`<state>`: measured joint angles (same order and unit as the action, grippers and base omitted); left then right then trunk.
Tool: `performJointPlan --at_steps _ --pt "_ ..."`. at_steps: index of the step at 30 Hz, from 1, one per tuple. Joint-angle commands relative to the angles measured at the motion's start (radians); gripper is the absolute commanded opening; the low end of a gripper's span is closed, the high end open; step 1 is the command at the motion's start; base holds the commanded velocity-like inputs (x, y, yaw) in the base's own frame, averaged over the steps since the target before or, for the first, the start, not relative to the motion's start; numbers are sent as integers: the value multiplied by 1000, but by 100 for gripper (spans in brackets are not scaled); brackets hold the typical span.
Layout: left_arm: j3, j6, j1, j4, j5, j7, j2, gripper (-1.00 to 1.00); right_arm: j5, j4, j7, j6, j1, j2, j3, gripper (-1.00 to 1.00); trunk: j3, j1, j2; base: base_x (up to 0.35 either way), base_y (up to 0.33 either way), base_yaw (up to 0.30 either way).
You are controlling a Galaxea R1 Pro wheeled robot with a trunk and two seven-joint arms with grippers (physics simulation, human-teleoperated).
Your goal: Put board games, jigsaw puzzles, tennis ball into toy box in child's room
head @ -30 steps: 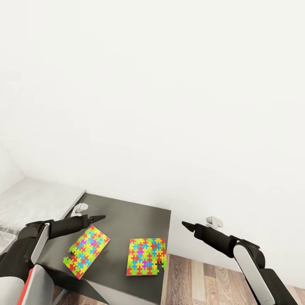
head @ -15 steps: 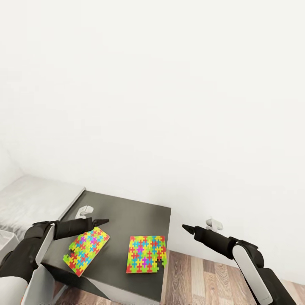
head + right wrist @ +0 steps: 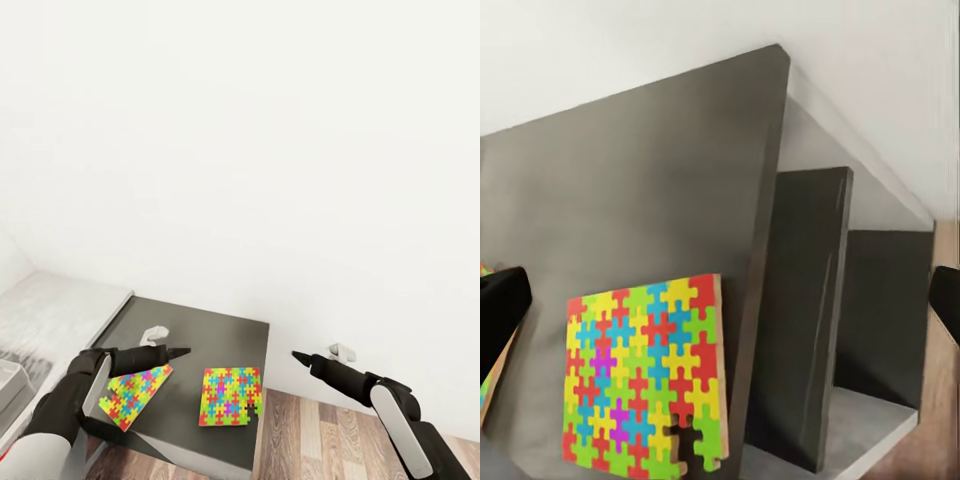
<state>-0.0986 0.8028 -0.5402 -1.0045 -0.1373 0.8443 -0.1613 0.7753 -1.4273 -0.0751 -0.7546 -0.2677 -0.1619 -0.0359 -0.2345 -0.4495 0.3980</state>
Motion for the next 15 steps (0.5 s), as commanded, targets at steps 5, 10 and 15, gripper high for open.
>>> performJointPlan --at_steps 5,10,15 --pt "10 11 -29 -2 4 -55 17 100 -5 6 -6 -5 -1 -1 29 100 -10 0 2 0 0 0" --pt "27 31 -60 -2 8 -70 20 100 -6 27 -6 -4 -1 -1 35 100 -18 0 2 0 0 0" --pt "39 46 -85 -2 8 -117 39 100 -7 31 -5 -2 -1 -2 37 100 -27 0 2 0 0 0"
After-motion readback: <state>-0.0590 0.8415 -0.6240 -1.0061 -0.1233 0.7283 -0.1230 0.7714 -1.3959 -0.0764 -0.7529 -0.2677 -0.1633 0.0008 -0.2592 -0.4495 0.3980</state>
